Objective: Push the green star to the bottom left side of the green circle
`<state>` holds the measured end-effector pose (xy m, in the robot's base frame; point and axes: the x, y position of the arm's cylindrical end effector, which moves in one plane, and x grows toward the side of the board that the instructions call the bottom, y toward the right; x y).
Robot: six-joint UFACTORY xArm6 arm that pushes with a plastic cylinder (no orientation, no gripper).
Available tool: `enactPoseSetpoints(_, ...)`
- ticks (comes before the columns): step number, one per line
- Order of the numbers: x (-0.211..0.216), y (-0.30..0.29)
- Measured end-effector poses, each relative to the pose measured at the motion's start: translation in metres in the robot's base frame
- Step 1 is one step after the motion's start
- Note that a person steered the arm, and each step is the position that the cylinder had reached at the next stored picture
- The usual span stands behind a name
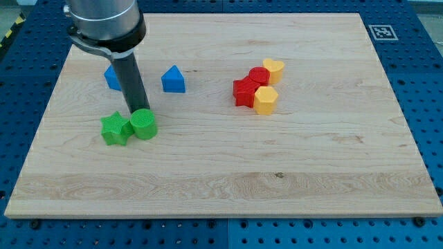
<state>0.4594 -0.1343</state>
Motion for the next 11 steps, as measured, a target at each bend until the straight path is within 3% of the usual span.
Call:
enactPoseSetpoints(2,0.005,0.017)
enactPoseSetpoints(3,-0.028,-0.014)
enactPoseSetpoints(4,-0.049,-0.085)
enactPoseSetpoints(5,-0.047,-0.143)
enactPoseSetpoints(6,-0.025,-0.147)
enactPoseSetpoints(8,0.019,-0.057)
enactPoseSetpoints(10,0.038,-0.044)
enactPoseSetpoints(11,0.055,-0.004)
